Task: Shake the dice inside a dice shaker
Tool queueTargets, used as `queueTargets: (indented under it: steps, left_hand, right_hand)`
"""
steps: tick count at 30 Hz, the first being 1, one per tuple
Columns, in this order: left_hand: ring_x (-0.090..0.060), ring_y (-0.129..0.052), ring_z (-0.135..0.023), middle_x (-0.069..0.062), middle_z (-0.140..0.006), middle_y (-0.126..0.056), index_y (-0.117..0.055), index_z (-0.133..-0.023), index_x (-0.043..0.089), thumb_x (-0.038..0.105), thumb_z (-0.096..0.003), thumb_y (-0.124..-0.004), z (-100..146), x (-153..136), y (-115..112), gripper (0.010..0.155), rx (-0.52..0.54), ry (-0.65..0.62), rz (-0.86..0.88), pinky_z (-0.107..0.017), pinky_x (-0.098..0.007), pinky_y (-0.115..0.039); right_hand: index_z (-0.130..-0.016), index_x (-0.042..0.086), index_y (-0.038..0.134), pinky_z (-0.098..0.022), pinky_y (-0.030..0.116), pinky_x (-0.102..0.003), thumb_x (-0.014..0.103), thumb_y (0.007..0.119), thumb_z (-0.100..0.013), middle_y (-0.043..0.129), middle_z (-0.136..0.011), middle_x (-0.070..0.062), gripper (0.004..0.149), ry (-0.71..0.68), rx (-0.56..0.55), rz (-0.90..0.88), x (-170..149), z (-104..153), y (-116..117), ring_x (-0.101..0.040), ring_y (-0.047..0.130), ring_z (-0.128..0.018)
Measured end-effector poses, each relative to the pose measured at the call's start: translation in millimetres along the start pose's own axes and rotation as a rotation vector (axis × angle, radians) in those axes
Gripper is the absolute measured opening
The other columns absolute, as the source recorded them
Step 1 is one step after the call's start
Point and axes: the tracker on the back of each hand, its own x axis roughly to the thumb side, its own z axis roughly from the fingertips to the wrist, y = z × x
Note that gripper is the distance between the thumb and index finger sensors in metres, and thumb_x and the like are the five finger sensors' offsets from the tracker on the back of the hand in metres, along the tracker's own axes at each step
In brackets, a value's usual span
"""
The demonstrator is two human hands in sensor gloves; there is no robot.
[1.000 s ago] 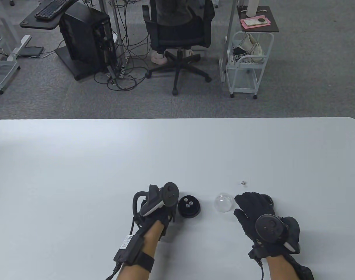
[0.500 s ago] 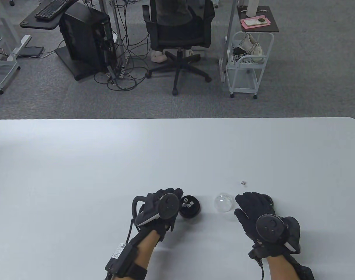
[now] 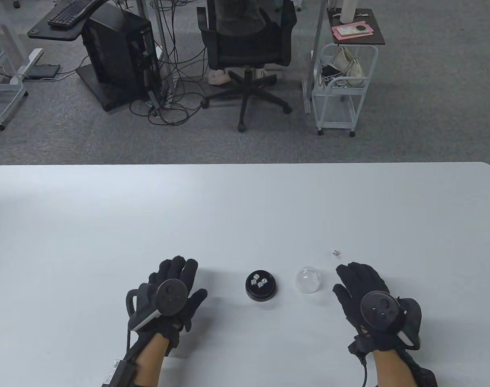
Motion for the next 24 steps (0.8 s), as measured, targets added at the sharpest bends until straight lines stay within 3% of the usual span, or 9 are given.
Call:
queueTargets:
  steps: [4,9,17,24]
  left_hand:
    - [-0.054,-0.044,-0.106,-0.021,-0.117,-0.043,-0.041,-0.113,0.025,0.062,-0.0512,-0.072,5,-5,7,0.078,0.043,0.003,0.072,-0.067,-0.073,-0.05]
    - [-0.054,-0.043,-0.105,-0.022,-0.117,-0.042,-0.042,-0.113,0.024,0.061,-0.0517,-0.072,7,-5,12,0.078,0.05,-0.005,0.112,-0.067,-0.072,-0.05]
    - [-0.054,-0.043,-0.105,-0.022,-0.117,-0.042,-0.043,-0.113,0.024,0.06,-0.0519,-0.072,13,-9,18,0.077,0.065,0.003,0.136,-0.067,-0.073,-0.05]
    - [-0.055,-0.042,-0.105,-0.023,-0.118,-0.04,-0.042,-0.113,0.024,0.061,-0.0521,-0.072,11,-9,15,0.078,0.032,0.006,0.145,-0.067,-0.073,-0.049]
  right_hand:
    - [-0.105,0.02,0.069,-0.067,0.061,-0.069,0.036,0.08,-0.058,0.067,-0.106,-0.021,0.05,0.11,-0.056,0.001,-13,-12,-8,-0.051,0.065,-0.098]
    - [-0.104,0.02,0.07,-0.067,0.063,-0.068,0.036,0.081,-0.058,0.069,-0.105,-0.02,0.05,0.159,0.025,0.112,-8,-45,-4,-0.05,0.068,-0.097]
    - [-0.102,0.024,0.072,-0.066,0.067,-0.065,0.035,0.084,-0.057,0.075,-0.103,-0.014,0.048,0.221,0.254,0.345,14,-110,33,-0.045,0.074,-0.096]
    - [-0.102,0.025,0.072,-0.065,0.069,-0.064,0.036,0.084,-0.057,0.075,-0.103,-0.014,0.049,0.288,0.349,0.446,8,-133,60,-0.043,0.076,-0.094]
